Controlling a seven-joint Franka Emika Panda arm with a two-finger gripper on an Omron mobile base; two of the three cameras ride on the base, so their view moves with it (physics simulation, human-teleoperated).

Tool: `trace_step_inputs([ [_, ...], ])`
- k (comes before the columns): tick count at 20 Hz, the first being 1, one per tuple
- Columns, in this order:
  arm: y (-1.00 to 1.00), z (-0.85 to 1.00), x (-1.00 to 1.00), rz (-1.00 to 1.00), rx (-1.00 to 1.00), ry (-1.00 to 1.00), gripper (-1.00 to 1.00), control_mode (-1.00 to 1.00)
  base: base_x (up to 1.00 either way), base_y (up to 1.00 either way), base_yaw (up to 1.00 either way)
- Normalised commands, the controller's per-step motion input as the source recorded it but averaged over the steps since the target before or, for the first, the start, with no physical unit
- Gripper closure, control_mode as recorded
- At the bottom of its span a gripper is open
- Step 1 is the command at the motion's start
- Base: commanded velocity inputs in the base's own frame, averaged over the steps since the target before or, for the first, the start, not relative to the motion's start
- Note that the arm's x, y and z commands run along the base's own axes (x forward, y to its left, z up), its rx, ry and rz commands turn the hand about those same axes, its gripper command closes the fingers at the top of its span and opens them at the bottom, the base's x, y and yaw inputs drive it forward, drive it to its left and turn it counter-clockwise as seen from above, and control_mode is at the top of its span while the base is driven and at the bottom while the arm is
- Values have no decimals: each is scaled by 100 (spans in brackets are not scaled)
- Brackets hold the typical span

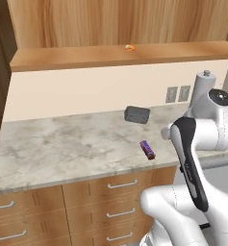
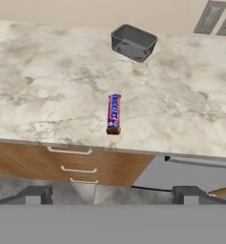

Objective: Pick the bar and bar from the counter and place them in the cabinets closest to them.

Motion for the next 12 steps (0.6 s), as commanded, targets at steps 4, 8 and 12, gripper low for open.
trace_step_inputs([
  [4,9,-45,36,0,0,11,-100,-100,0,0,0],
  [8,10,-46,42,0,0,8,-100,-100,0,0,0],
  [12,8,-47,47,0,0,9,-100,-100,0,0,0],
])
